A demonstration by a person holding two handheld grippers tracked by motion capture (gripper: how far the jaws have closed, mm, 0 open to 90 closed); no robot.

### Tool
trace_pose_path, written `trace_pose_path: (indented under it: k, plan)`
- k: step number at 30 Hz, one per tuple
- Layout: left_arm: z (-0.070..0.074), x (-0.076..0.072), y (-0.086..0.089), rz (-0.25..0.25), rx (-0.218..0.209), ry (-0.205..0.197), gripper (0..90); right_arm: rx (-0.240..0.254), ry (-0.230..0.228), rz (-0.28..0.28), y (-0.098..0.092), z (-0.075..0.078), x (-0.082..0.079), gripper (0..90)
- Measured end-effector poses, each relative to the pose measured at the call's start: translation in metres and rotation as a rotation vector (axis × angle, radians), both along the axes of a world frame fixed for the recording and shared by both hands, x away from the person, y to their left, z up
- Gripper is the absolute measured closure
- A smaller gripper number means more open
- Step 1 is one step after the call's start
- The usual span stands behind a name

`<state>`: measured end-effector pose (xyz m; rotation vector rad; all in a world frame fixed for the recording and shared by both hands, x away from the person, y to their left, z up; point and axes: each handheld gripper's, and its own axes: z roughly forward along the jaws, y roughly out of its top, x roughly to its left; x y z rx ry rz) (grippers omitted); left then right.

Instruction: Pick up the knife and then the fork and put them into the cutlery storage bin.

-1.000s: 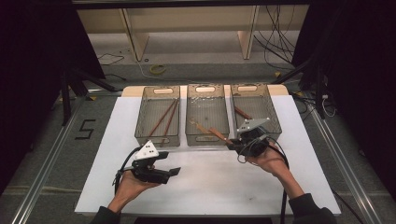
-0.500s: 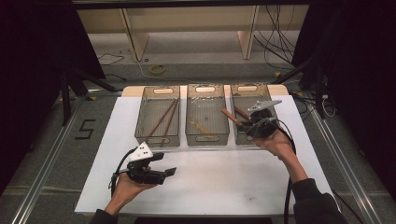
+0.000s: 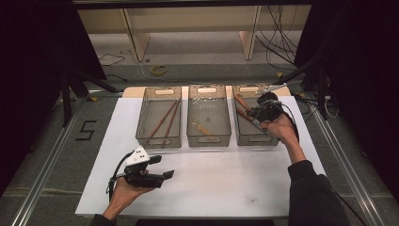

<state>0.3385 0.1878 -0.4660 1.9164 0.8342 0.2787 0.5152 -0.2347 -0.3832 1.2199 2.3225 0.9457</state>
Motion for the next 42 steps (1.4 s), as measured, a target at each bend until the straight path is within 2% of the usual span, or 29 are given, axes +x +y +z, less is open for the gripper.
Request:
trace_pose_path:
  k: [9, 16, 17, 19, 20, 24, 31, 34, 36, 42]
  plan:
    - [-0.001, -0.001, -0.001, -0.003, 0.007, 0.001, 21.8, -0.001, 0.041, -0.092, -0.004, -0.013, 0.024, 77.6]
    - [-0.002, -0.001, 0.000, 0.001, 0.004, 0.002, 21.7, 0.002, 0.068, -0.146, -0.005, -0.021, 0.037, 76.6]
    - [-0.002, -0.001, 0.000, 0.000, 0.006, 0.002, 21.7, -0.002, 0.068, -0.154, -0.005, -0.022, 0.038, 74.9]
    - [-0.002, -0.001, 0.000, -0.001, 0.006, 0.002, 21.7, 0.008, 0.073, -0.170, -0.005, -0.023, 0.040, 62.9]
    - [-0.002, -0.001, 0.000, -0.001, 0.006, 0.002, 21.6, 0.017, 0.079, -0.176, -0.005, -0.022, 0.040, 62.1]
    - [-0.002, -0.001, 0.001, 0.000, 0.006, 0.002, 21.6, 0.034, 0.068, -0.173, -0.006, -0.018, 0.037, 54.5]
    - [-0.002, -0.001, 0.002, 0.005, 0.000, 0.005, 21.4, 0.076, 0.054, -0.135, -0.009, -0.008, 0.024, 47.2]
    - [-0.003, -0.001, 0.002, 0.010, -0.005, 0.009, 21.3, 0.085, 0.046, -0.106, -0.006, -0.005, 0.016, 43.8]
    - [-0.003, 0.000, 0.002, 0.010, -0.004, 0.010, 21.2, 0.099, 0.025, -0.088, -0.003, -0.002, 0.008, 42.0]
    - [-0.003, 0.000, 0.004, 0.013, -0.006, 0.010, 21.1, 0.126, 0.002, -0.014, 0.008, 0.002, -0.018, 38.5]
